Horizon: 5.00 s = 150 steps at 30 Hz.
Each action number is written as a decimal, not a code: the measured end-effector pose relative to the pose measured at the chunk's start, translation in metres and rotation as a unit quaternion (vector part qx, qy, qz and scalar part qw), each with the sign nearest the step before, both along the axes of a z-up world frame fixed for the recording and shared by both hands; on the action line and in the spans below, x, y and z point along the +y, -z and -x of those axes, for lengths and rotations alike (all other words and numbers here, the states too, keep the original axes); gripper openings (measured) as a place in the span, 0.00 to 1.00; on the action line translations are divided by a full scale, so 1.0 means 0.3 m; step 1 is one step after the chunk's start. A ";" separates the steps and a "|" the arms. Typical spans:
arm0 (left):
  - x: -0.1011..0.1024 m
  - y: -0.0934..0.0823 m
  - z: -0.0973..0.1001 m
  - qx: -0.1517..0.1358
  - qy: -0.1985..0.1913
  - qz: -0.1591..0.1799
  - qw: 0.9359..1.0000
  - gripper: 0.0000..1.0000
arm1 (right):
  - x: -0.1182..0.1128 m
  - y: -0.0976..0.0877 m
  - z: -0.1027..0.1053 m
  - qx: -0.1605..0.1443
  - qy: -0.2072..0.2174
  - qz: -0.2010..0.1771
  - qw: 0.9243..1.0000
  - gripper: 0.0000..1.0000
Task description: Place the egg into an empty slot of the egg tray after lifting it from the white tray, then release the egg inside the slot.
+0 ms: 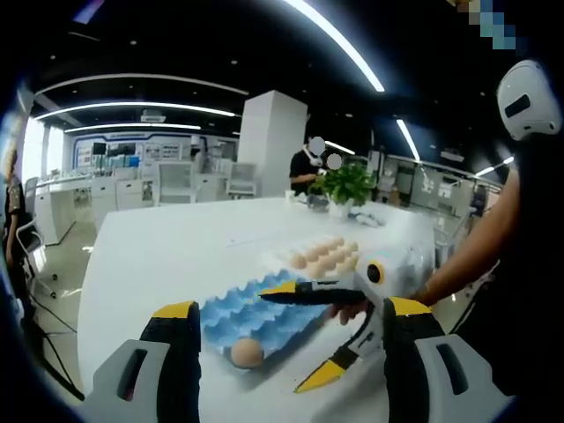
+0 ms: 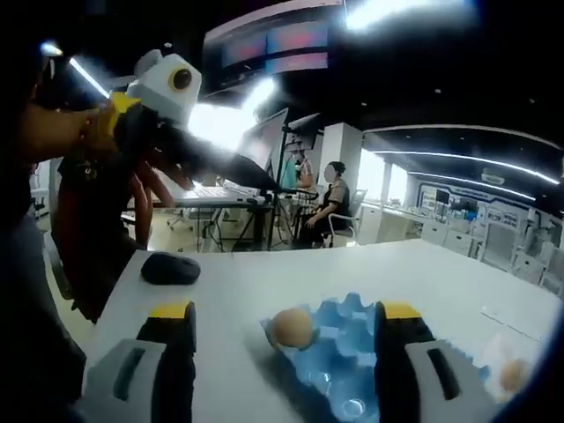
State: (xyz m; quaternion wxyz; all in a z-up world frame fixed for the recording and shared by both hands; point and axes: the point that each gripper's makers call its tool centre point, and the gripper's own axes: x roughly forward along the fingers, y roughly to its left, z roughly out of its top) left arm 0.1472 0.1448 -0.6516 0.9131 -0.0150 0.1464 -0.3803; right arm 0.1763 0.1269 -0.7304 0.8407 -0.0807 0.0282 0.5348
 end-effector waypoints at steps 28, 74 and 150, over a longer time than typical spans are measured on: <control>0.032 -0.014 -0.008 -0.005 -0.011 0.000 1.000 0.86 | -0.106 -0.048 0.067 0.044 -0.020 -0.039 0.998 0.96; -0.023 -0.018 -0.011 -0.005 0.005 -0.008 1.000 0.86 | -0.926 0.003 -0.060 0.042 0.248 0.011 0.968 0.89; -0.026 -0.016 -0.027 -0.003 0.010 -0.006 1.000 0.84 | -0.868 0.024 -0.227 0.037 0.320 0.103 0.941 0.25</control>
